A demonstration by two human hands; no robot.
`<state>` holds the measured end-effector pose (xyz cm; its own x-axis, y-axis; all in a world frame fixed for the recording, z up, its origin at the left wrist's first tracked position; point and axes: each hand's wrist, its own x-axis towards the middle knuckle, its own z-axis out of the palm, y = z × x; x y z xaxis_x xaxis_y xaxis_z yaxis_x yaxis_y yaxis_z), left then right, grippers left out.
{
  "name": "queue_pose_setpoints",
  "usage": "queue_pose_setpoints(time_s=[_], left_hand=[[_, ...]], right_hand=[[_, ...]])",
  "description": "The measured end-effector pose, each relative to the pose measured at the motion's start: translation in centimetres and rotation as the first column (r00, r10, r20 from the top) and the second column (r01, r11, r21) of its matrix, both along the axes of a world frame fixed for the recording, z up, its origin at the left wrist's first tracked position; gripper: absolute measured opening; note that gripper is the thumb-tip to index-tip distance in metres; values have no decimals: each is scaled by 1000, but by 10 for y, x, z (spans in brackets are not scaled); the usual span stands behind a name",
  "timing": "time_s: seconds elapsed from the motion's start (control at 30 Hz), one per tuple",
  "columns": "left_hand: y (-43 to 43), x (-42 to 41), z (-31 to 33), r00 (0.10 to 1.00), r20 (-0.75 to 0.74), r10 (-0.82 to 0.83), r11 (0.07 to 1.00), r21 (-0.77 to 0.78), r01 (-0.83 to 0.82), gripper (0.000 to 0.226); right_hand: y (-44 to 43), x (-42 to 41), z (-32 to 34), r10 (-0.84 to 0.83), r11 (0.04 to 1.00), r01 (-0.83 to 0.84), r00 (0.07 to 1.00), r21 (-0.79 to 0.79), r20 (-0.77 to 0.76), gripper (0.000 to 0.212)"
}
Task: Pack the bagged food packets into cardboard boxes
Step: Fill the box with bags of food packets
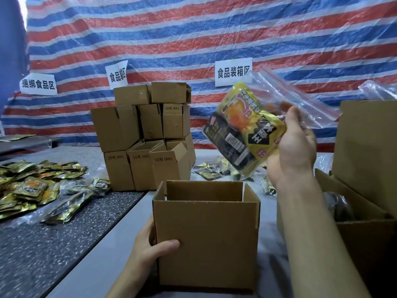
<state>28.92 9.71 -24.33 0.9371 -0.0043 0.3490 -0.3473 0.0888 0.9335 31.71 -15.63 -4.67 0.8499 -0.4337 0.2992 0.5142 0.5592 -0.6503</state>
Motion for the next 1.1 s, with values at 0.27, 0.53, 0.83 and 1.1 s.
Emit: queue_pose_setpoints(time_s=[0.27, 0.53, 0.83, 1.1], left_hand=[[3, 2, -5, 1000, -2, 21, 999, 49, -21, 86], [1, 1, -5, 999, 12, 44, 998, 54, -45, 85], [1, 4, -7, 999, 6, 38, 999, 20, -38, 81], [0, 5, -7, 999, 17, 48, 999, 16, -48, 74]], right_hand=[[6, -9, 2, 293, 944, -301, 953, -136, -73, 40], [14, -6, -7, 316, 692, -426, 905, -583, -286, 29], [25, 2, -24, 212, 385, -381, 923, -841, -321, 15], [10, -7, -8, 314, 449, -459, 884, -766, -346, 22]])
